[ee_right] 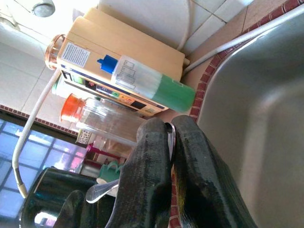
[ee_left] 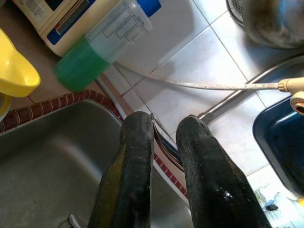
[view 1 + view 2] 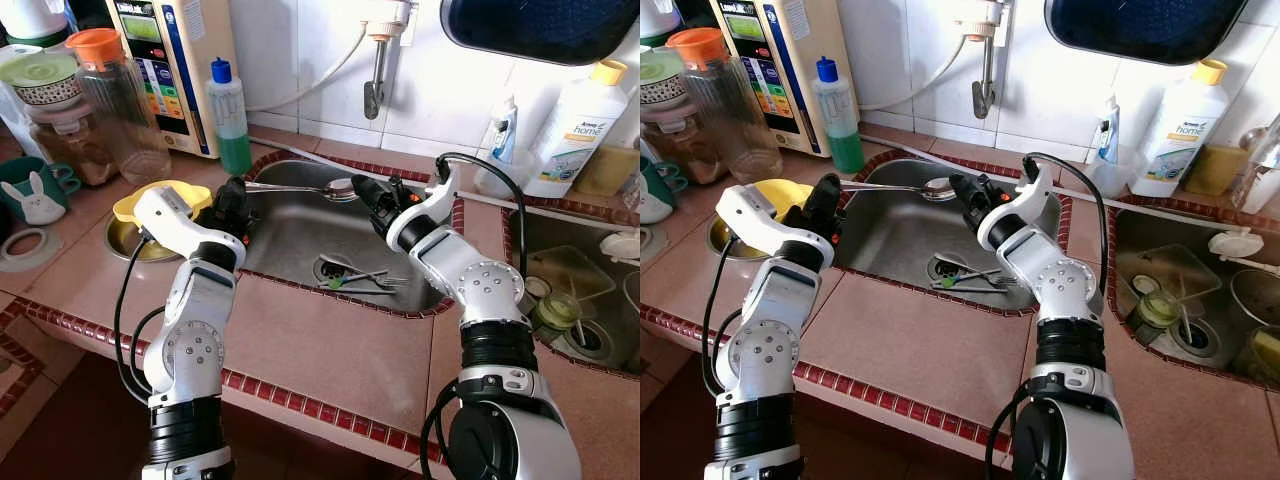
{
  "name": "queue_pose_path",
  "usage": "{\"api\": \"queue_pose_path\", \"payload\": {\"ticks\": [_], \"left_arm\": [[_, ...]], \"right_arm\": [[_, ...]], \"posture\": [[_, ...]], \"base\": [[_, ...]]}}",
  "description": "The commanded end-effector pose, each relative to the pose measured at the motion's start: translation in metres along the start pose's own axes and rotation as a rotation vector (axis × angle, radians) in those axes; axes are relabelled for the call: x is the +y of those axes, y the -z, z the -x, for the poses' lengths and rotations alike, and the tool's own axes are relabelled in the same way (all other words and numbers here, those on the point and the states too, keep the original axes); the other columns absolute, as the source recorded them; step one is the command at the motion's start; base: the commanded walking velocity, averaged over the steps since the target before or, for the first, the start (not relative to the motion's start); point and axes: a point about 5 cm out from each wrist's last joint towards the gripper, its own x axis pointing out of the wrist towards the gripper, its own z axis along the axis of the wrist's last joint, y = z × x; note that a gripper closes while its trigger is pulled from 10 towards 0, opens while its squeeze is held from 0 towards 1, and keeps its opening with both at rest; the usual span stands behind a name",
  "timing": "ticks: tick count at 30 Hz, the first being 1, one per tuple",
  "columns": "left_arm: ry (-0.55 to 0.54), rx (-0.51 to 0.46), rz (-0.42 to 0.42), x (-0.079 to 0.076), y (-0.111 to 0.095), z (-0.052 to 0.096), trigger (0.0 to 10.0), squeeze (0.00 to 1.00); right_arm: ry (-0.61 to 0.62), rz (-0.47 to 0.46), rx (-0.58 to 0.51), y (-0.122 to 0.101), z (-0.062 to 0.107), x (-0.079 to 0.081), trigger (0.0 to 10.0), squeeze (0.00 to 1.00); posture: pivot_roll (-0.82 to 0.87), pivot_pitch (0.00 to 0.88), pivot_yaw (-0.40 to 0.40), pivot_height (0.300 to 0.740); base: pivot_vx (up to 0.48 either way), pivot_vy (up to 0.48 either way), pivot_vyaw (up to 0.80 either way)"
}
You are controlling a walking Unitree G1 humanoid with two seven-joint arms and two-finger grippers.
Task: Kitchen organization
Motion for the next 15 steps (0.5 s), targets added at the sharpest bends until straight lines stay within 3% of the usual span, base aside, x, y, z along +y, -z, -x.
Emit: {"api": "queue_pose_path", "payload": {"ticks": [1, 15], "left_arm": [[0.029, 0.033, -0.017, -0.0079, 0.0067, -0.0014, 10.0, 1.00], [0.025, 0.047, -0.045, -0.0057, 0.0069, 0.0022, 10.0, 1.00]], "right_arm": [[0.023, 0.018, 0.000, -0.0002, -0.0034, 0.0021, 0.0, 0.00], [0.104, 0.093, -0.075, -0.0067, -0.0037, -0.0066, 0.0, 0.00]], "posture": [[0.08, 0.035, -0.014, 0.740], [0.09, 0.038, -0.012, 0.740]], "base": [[0.000, 0.000, 0.00], [0.000, 0.000, 0.00]]}}
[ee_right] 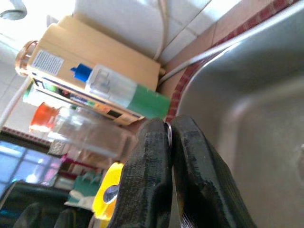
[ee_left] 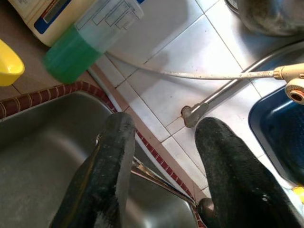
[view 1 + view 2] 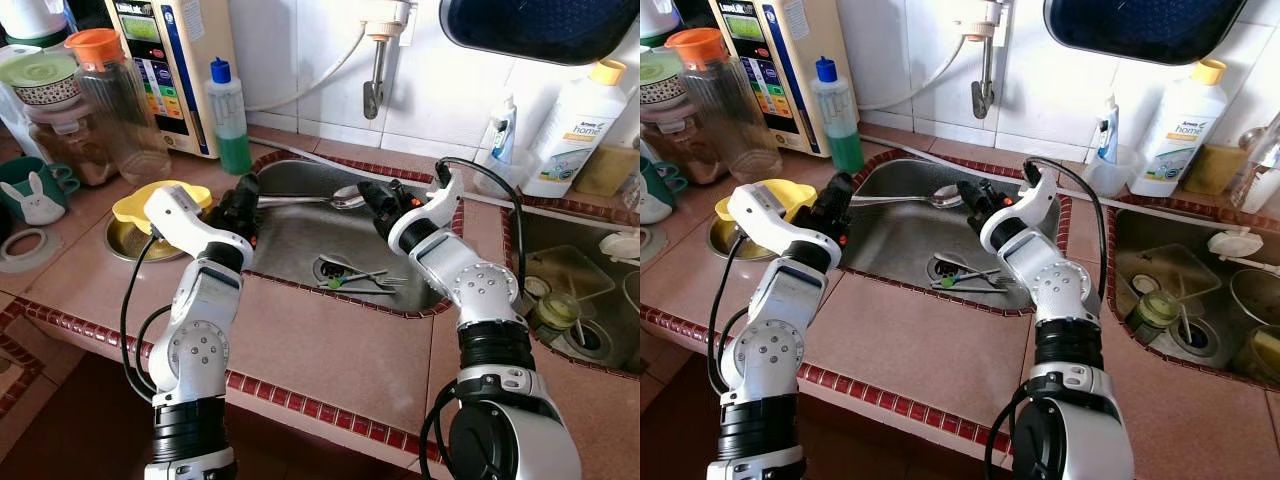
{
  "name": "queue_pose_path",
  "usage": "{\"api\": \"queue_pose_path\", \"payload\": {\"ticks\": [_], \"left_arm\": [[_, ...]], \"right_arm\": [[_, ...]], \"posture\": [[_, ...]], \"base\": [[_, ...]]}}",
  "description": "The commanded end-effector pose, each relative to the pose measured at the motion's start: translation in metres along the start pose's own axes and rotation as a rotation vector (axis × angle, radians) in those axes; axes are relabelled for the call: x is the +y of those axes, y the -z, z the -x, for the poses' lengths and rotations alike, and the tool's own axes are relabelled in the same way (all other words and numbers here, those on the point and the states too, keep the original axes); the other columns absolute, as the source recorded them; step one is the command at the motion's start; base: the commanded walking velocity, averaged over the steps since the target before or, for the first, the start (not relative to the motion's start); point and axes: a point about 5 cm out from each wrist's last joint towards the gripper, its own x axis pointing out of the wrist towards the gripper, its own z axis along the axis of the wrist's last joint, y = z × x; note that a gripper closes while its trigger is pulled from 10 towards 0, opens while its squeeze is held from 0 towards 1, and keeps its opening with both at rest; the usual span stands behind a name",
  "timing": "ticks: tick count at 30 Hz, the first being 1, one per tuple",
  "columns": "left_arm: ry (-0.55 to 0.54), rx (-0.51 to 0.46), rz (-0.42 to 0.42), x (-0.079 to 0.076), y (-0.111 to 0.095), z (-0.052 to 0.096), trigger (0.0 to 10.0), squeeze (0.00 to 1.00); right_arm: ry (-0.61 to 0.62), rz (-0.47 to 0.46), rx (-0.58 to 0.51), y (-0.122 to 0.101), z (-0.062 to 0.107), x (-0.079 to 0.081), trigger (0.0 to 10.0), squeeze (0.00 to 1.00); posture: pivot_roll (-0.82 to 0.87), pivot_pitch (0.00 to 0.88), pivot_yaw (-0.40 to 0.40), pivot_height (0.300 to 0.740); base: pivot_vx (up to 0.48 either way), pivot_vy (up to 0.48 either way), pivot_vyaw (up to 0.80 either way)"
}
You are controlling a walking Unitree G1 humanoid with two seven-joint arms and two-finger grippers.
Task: Kitchen organization
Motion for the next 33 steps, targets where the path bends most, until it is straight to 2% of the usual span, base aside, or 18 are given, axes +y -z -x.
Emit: {"api": "queue_pose_path", "payload": {"ticks": [1, 13, 18, 22, 23, 26, 27, 28, 29, 30, 31, 32, 33], "left_arm": [[0.005, 0.018, -0.035, -0.001, 0.002, 0.003, 10.0, 1.00], [-0.027, 0.045, -0.060, 0.008, 0.004, 0.016, 10.0, 1.00], [-0.036, 0.067, -0.076, 0.010, 0.007, 0.024, 10.0, 1.00], [-0.038, 0.102, -0.139, 0.015, 0.010, 0.032, 10.0, 1.00], [-0.039, 0.123, -0.171, 0.018, 0.011, 0.036, 10.0, 1.00], [-0.038, 0.167, -0.231, 0.022, 0.014, 0.041, 10.0, 1.00], [-0.032, 0.174, -0.257, 0.023, 0.015, 0.042, 10.0, 1.00], [-0.028, 0.180, -0.269, 0.023, 0.015, 0.043, 10.0, 0.94], [-0.028, 0.188, -0.278, 0.023, 0.015, 0.045, 10.0, 0.69], [-0.028, 0.188, -0.278, 0.023, 0.015, 0.045, 10.0, 0.69], [-0.033, 0.197, -0.289, 0.025, 0.015, 0.047, 10.0, 0.00], [-0.035, 0.202, -0.300, 0.025, 0.015, 0.049, 10.0, 0.00], [-0.036, 0.205, -0.308, 0.026, 0.015, 0.049, 10.0, 0.00]], "right_arm": [[0.015, 0.029, -0.022, -0.004, -0.002, 0.002, 0.0, 0.00], [0.069, 0.081, -0.082, -0.003, -0.008, -0.008, 0.0, 0.00], [0.113, 0.149, -0.133, -0.006, -0.011, -0.016, 0.0, 0.00], [0.140, 0.210, -0.149, -0.004, -0.014, -0.021, 0.0, 0.00], [0.151, 0.286, -0.141, -0.001, -0.016, -0.022, 0.0, 0.00], [0.140, 0.386, -0.129, 0.005, -0.018, -0.020, 0.0, 0.00], [0.137, 0.434, -0.134, 0.006, -0.019, -0.019, 1.2, 0.00], [0.131, 0.458, -0.136, 0.007, -0.020, -0.018, 2.8, 0.00], [0.126, 0.478, -0.136, 0.009, -0.020, -0.018, 1.9, 0.00], [0.126, 0.478, -0.136, 0.009, -0.020, -0.018, 1.9, 0.00], [0.111, 0.545, -0.141, 0.012, -0.022, -0.016, 1.8, 0.00], [0.113, 0.589, -0.138, 0.013, -0.022, -0.015, 3.7, 0.00], [0.114, 0.617, -0.136, 0.014, -0.022, -0.015, 3.7, 0.00]], "posture": [[0.09, 0.038, -0.012, 0.740], [0.12, 0.035, -0.012, 0.740], [0.13, 0.034, -0.007, 0.740], [0.15, 0.033, -0.005, 0.740], [0.15, 0.033, -0.006, 0.740], [0.16, 0.035, -0.005, 0.740], [0.16, 0.035, -0.005, 0.740], [0.16, 0.035, -0.005, 0.740], [0.16, 0.036, -0.005, 0.740], [0.16, 0.036, -0.005, 0.740], [0.17, 0.036, -0.004, 0.740], [0.17, 0.036, -0.004, 0.740], [0.17, 0.036, -0.004, 0.740]], "base": [[0.000, 0.000, 0.00], [0.000, 0.000, 0.00], [0.000, 0.000, 0.00], [0.000, 0.000, 0.00], [0.000, 0.000, 0.00], [0.000, 0.000, 0.00], [0.000, 0.000, 0.00], [0.000, 0.000, 0.00], [0.000, 0.000, 0.00], [0.000, 0.000, 0.00], [0.000, 0.000, 0.00], [0.000, 0.000, 0.00], [0.000, 0.000, 0.00]]}}
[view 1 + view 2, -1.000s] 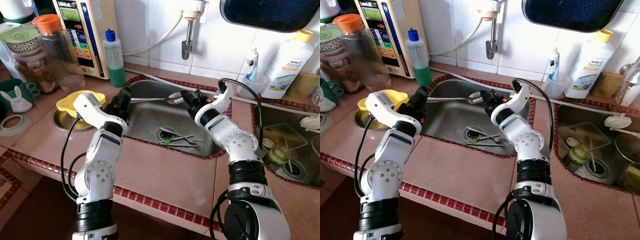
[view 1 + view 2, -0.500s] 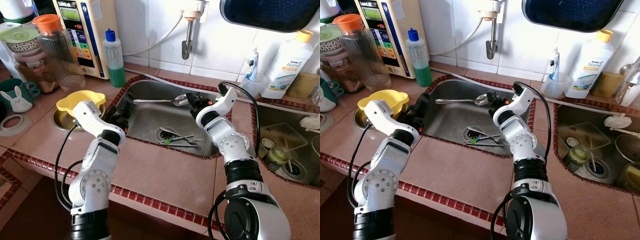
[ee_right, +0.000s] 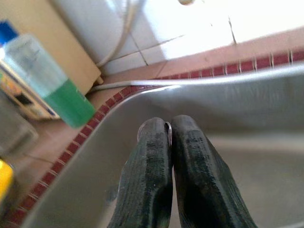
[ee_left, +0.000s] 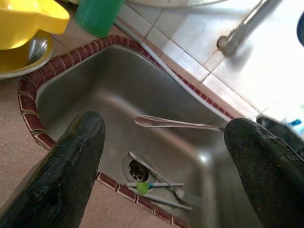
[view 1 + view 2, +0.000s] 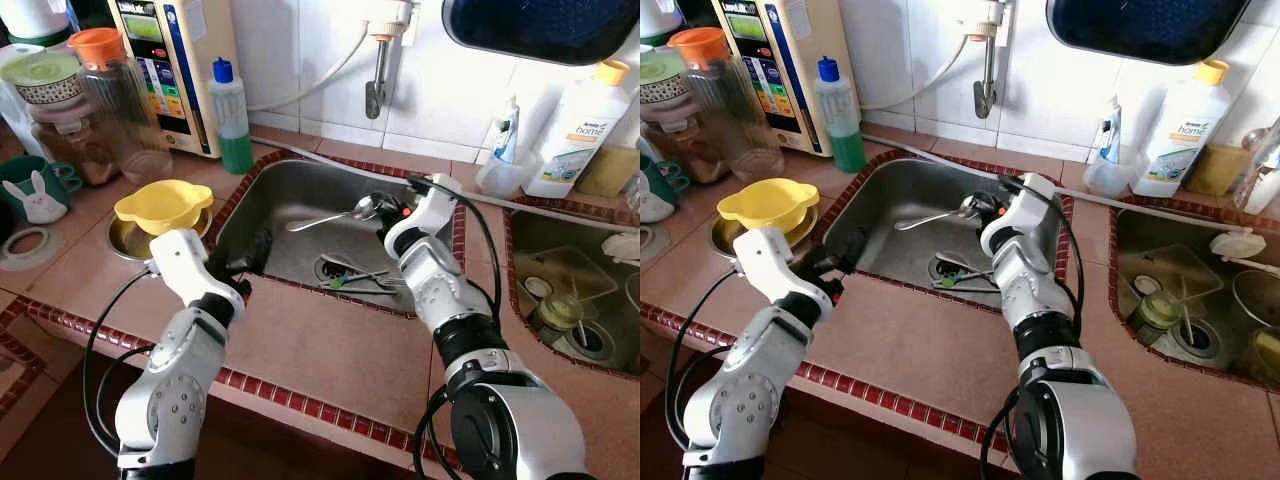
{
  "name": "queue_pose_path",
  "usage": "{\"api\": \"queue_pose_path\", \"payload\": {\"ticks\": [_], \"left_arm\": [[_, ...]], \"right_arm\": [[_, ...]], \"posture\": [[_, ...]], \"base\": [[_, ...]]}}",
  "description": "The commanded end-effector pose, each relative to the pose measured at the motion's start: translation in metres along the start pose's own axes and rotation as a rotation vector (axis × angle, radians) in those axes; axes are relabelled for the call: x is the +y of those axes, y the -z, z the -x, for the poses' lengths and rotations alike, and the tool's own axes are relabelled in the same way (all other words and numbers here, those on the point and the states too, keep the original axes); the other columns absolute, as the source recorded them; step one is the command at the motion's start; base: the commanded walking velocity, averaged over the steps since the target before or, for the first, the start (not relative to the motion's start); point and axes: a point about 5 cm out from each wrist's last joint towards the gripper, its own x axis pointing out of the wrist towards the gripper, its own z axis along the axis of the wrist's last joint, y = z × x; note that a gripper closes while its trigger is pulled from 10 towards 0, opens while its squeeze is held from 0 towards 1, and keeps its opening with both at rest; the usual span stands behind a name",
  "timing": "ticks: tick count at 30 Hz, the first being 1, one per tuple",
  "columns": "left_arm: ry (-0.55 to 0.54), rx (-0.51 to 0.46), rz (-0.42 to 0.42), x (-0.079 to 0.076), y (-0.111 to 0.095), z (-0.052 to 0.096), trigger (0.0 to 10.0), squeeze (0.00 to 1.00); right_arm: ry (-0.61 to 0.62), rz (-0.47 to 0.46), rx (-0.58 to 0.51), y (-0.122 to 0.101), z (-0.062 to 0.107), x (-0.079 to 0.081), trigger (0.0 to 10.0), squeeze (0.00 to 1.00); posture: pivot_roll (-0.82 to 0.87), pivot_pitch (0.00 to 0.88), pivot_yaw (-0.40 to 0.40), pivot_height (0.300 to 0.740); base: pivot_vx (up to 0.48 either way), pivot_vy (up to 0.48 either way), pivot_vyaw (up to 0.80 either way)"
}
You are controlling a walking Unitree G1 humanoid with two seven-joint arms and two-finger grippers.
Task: Kitchen organization
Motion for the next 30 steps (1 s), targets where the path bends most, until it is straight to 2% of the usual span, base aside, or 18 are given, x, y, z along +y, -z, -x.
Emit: {"api": "queue_pose_path", "payload": {"ticks": [1, 2, 3, 4, 5, 10, 13, 14, 20, 30], "left_arm": [[0.007, -0.002, -0.024, -0.002, -0.002, 0.003, 10.0, 0.00], [0.006, 0.004, -0.034, -0.002, -0.001, 0.005, 10.0, 0.00], [0.006, 0.004, -0.034, -0.002, -0.001, 0.005, 10.0, 0.00], [0.005, 0.005, -0.038, -0.002, 0.000, 0.006, 10.0, 0.00], [0.004, 0.005, -0.043, -0.001, 0.000, 0.007, 10.0, 0.00], [0.002, 0.002, -0.044, 0.000, -0.001, 0.008, 10.0, 0.00], [0.001, 0.001, -0.043, 0.000, -0.001, 0.008, 10.0, 0.00], [-0.001, 0.006, -0.045, 0.000, -0.001, 0.009, 10.0, 0.00], [-0.003, 0.014, -0.050, 0.000, 0.001, 0.010, 10.0, 0.00], [-0.013, 0.011, -0.052, 0.002, 0.001, 0.011, 10.0, 0.00]], "right_arm": [[-0.028, 0.081, -0.034, -0.007, -0.003, 0.008, 3.7, 0.00], [-0.038, 0.135, -0.042, -0.005, -0.003, 0.010, 3.4, 0.00], [-0.038, 0.135, -0.042, -0.005, -0.003, 0.010, 3.4, 0.00], [-0.039, 0.148, -0.041, -0.004, -0.003, 0.011, 5.7, 0.00], [-0.039, 0.165, -0.032, 0.000, -0.003, 0.011, 10.0, 0.00], [-0.045, 0.244, -0.007, 0.011, 0.000, 0.012, 10.0, 0.00], [-0.050, 0.260, -0.004, 0.013, 0.001, 0.012, 10.0, 0.00], [-0.052, 0.283, -0.004, 0.015, 0.001, 0.011, 10.0, 0.99], [-0.053, 0.338, 0.001, 0.019, 0.003, 0.010, 10.0, 1.00], [-0.058, 0.344, 0.030, 0.028, 0.005, 0.009, 10.0, 1.00]], "posture": [[0.17, 0.036, -0.004, 0.740], [0.18, 0.038, -0.004, 0.740], [0.18, 0.038, -0.004, 0.740], [0.18, 0.038, -0.004, 0.740], [0.18, 0.039, -0.006, 0.740], [0.18, 0.039, -0.008, 0.740], [0.18, 0.039, -0.009, 0.740], [0.18, 0.040, -0.009, 0.740], [0.18, 0.041, -0.010, 0.740], [0.18, 0.042, -0.014, 0.740]], "base": [[0.000, 0.000, 0.00], [0.000, 0.000, 0.00], [0.000, 0.000, 0.00], [0.000, 0.000, 0.00], [0.000, 0.000, 0.00], [0.000, 0.000, 0.00], [0.000, 0.000, 0.00], [0.000, 0.000, 0.00], [0.000, 0.000, 0.00], [0.000, 0.000, 0.00]]}}
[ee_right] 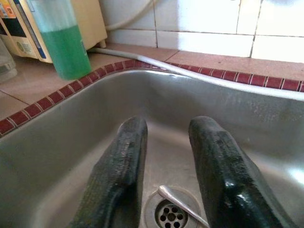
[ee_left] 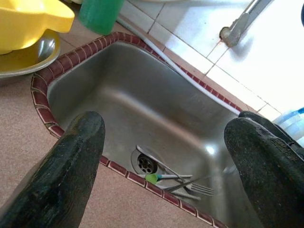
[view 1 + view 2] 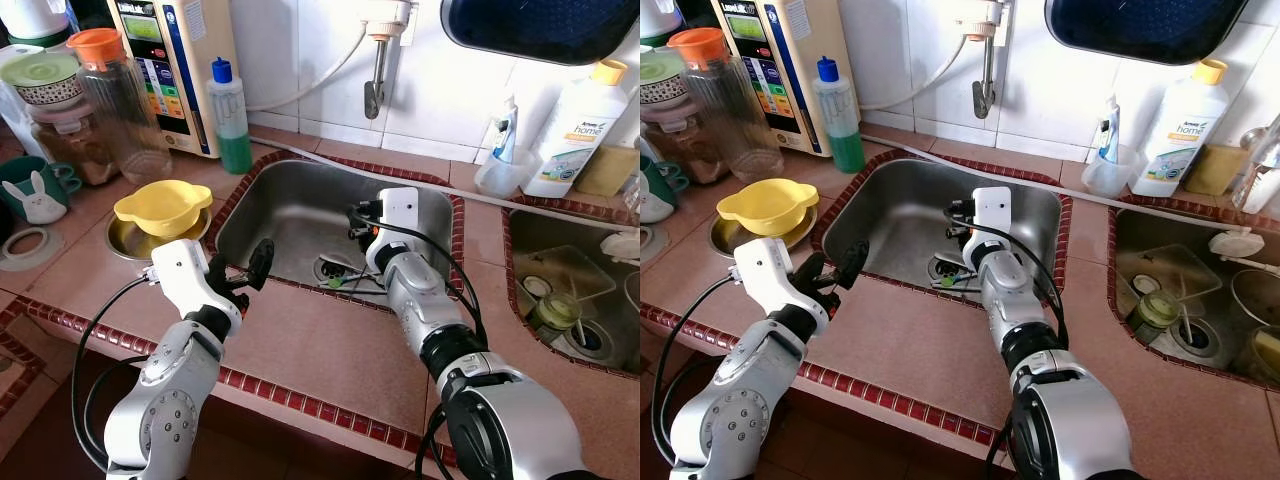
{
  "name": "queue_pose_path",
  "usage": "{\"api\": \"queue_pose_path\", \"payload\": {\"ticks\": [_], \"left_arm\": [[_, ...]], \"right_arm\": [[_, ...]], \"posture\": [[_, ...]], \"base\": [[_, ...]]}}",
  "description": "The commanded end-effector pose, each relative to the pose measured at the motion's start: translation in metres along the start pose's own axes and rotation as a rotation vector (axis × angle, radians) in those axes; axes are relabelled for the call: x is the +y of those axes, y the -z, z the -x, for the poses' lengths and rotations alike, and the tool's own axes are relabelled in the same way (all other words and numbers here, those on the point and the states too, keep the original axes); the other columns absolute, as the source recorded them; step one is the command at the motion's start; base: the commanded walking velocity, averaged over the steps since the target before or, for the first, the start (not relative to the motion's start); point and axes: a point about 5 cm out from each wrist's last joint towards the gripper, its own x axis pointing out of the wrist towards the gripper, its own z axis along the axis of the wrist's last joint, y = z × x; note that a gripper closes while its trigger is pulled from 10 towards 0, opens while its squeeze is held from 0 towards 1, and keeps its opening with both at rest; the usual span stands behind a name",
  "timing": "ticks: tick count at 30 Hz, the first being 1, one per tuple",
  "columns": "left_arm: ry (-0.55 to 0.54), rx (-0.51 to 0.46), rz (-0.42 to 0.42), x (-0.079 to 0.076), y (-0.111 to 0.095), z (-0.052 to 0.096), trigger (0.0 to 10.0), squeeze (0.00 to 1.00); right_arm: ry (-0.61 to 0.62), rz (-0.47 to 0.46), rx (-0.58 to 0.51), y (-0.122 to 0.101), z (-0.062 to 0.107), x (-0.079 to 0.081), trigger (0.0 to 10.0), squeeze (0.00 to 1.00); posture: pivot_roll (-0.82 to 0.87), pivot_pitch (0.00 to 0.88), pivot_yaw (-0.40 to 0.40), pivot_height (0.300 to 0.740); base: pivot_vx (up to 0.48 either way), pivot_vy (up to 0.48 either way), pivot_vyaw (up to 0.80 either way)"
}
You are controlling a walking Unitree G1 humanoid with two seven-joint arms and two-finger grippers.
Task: Kitchen organization
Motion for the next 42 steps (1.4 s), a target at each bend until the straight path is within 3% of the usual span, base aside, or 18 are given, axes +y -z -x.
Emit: {"api": "queue_pose_path", "payload": {"ticks": [1, 4, 10, 15, 16, 19, 21, 25, 32, 42], "left_arm": [[-0.002, 0.000, -0.015, -0.001, -0.001, 0.002, 10.0, 0.00], [-0.004, 0.001, -0.016, 0.000, -0.001, 0.002, 10.0, 0.00], [-0.025, -0.007, -0.077, 0.004, -0.006, -0.003, 10.0, 0.00], [-0.080, -0.065, -0.216, 0.019, -0.029, -0.022, 10.0, 0.00], [-0.084, -0.072, -0.228, 0.020, -0.032, -0.024, 10.0, 0.00], [-0.142, -0.073, -0.377, 0.033, -0.047, -0.037, 10.0, 0.00], [-0.172, -0.084, -0.404, 0.041, -0.056, -0.044, 10.0, 0.00], [-0.243, -0.039, -0.534, 0.059, -0.064, -0.054, 10.0, 0.00], [-0.328, 0.145, -0.603, 0.093, -0.055, -0.066, 10.0, 0.00], [-0.354, 0.165, -0.665, 0.109, -0.069, -0.070, 10.0, 0.00]], "right_arm": [[-0.008, 0.004, 0.007, 0.003, 0.001, 0.001, 10.0, 1.00], [-0.007, 0.001, 0.005, 0.003, 0.001, 0.001, 10.0, 1.00], [-0.075, -0.111, -0.002, 0.000, -0.001, 0.008, 10.0, 1.00], [-0.287, -0.138, -0.055, -0.008, 0.001, 0.033, 10.0, 1.00], [-0.307, -0.150, -0.064, -0.009, 0.002, 0.035, 10.0, 1.00], [-0.359, -0.168, -0.095, -0.015, 0.007, 0.038, 10.0, 1.00], [-0.374, -0.181, -0.111, -0.019, 0.012, 0.038, 10.0, 1.00], [-0.421, -0.201, -0.114, -0.024, 0.025, 0.035, 10.0, 1.00], [-0.493, -0.194, -0.067, -0.030, 0.051, 0.034, 10.0, 1.00], [-0.497, -0.208, -0.032, -0.032, 0.062, 0.035, 10.0, 0.94]], "posture": [[0.18, 0.042, -0.014, 0.740], [0.18, 0.042, -0.013, 0.740], [0.18, 0.042, -0.011, 0.740], [0.16, 0.043, -0.012, 0.740], [0.16, 0.043, -0.012, 0.740], [0.15, 0.045, -0.007, 0.740], [0.14, 0.048, -0.006, 0.740], [0.13, 0.049, 0.000, 0.740], [0.10, 0.052, 0.010, 0.740], [0.09, 0.047, 0.018, 0.740]], "base": [[0.000, 0.000, 0.00], [0.000, 0.000, 0.00], [0.000, 0.000, 0.00], [0.000, 0.000, 0.00], [0.000, 0.000, 0.00], [0.000, 0.000, 0.00], [0.000, 0.000, 0.00], [0.000, 0.000, 0.00], [0.000, 0.000, 0.00], [0.000, 0.000, 0.00]]}}
